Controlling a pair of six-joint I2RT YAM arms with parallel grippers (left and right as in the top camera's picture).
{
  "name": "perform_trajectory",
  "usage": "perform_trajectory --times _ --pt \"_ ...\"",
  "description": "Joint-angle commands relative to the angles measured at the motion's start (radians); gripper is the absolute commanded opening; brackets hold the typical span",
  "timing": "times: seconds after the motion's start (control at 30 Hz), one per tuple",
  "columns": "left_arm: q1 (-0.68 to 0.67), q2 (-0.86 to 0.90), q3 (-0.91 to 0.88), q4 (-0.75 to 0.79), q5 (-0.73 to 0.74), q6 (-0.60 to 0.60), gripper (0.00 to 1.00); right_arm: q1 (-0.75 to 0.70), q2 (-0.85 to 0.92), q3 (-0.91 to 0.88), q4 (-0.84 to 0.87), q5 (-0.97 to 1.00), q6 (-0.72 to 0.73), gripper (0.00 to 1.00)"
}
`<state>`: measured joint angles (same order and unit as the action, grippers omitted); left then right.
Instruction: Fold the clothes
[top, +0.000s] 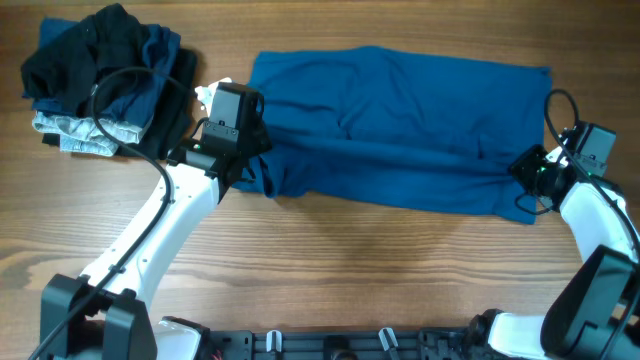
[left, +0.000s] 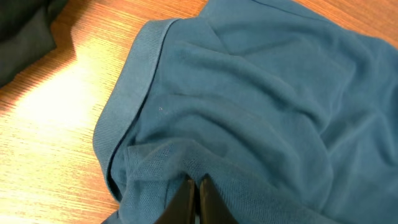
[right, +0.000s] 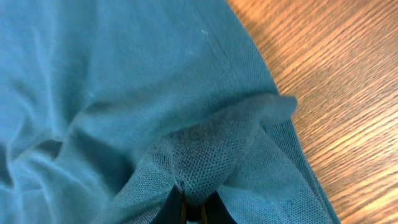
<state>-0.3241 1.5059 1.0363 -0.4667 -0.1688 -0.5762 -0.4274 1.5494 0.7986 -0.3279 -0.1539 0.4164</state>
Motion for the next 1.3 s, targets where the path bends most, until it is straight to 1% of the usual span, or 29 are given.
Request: perform_trajectory --times 0.0,0.03,0.07,0.13,0.17,0.2,0.23,0.27,0.33,0.4,0.47,0.53,0.63,0.73,0.87,0.97,1.27 --pt "0.010 0.028 0.020 0.011 -0.053 0.023 0.36 -0.006 0.024 0.020 0.011 -0.004 -0.024 0.72" --pt "0.010 0.029 0.020 0.011 -0.054 0.023 0.49 -0.006 0.023 0.021 0.010 -0.004 -0.024 0.91" --pt "0.010 0.029 0.020 0.011 -0.054 0.024 0.64 -0.006 0.021 0.021 0.009 -0.004 -0.024 1.00" --pt "0.010 0.029 0.021 0.018 -0.057 0.055 0.82 -0.006 0.011 0.037 -0.008 -0.005 -0.025 1.00" --pt "0.014 0.029 0.024 0.019 -0.056 0.069 0.87 -0.006 0.008 0.048 -0.019 -0.008 -0.030 1.00" --pt "0.020 0.029 0.032 0.015 -0.053 0.076 0.89 -0.006 0.000 0.072 -0.037 -0.031 -0.057 1.00" --pt "0.034 0.029 0.051 0.003 -0.042 0.081 0.90 -0.006 -0.009 0.100 -0.062 -0.049 -0.076 1.00" --pt "0.061 0.029 0.086 -0.007 0.014 0.127 0.89 -0.006 -0.019 0.155 -0.114 -0.066 -0.090 1.00" --pt "0.097 0.029 0.151 -0.016 0.088 0.166 0.87 -0.006 -0.022 0.242 -0.183 -0.111 -0.143 1.00" --pt "0.122 0.034 0.243 -0.019 0.109 0.207 0.86 -0.005 -0.021 0.327 -0.227 -0.145 -0.184 0.99" --pt "0.126 0.056 0.312 -0.020 0.109 0.251 0.85 0.002 -0.018 0.371 -0.226 -0.143 -0.194 1.00" --pt "0.125 0.113 0.406 -0.024 0.123 0.293 0.88 0.012 -0.015 0.394 -0.201 -0.142 -0.208 1.00" --pt "0.126 0.248 0.561 -0.039 0.153 0.340 0.93 0.023 -0.010 0.398 -0.154 -0.142 -0.208 1.00" --pt "0.126 0.423 0.750 -0.067 0.183 0.368 0.99 0.026 0.007 0.398 -0.128 -0.143 -0.207 1.00" --pt "0.126 0.649 0.953 -0.092 0.253 0.411 1.00 0.032 0.012 0.398 -0.143 -0.142 -0.233 1.00" --pt "0.126 0.750 0.986 -0.091 0.263 0.425 1.00 0.038 0.012 0.398 -0.156 -0.139 -0.233 0.99" --pt "0.123 0.893 0.986 -0.106 0.322 0.517 1.00 0.038 0.013 0.385 -0.204 -0.116 -0.234 1.00"
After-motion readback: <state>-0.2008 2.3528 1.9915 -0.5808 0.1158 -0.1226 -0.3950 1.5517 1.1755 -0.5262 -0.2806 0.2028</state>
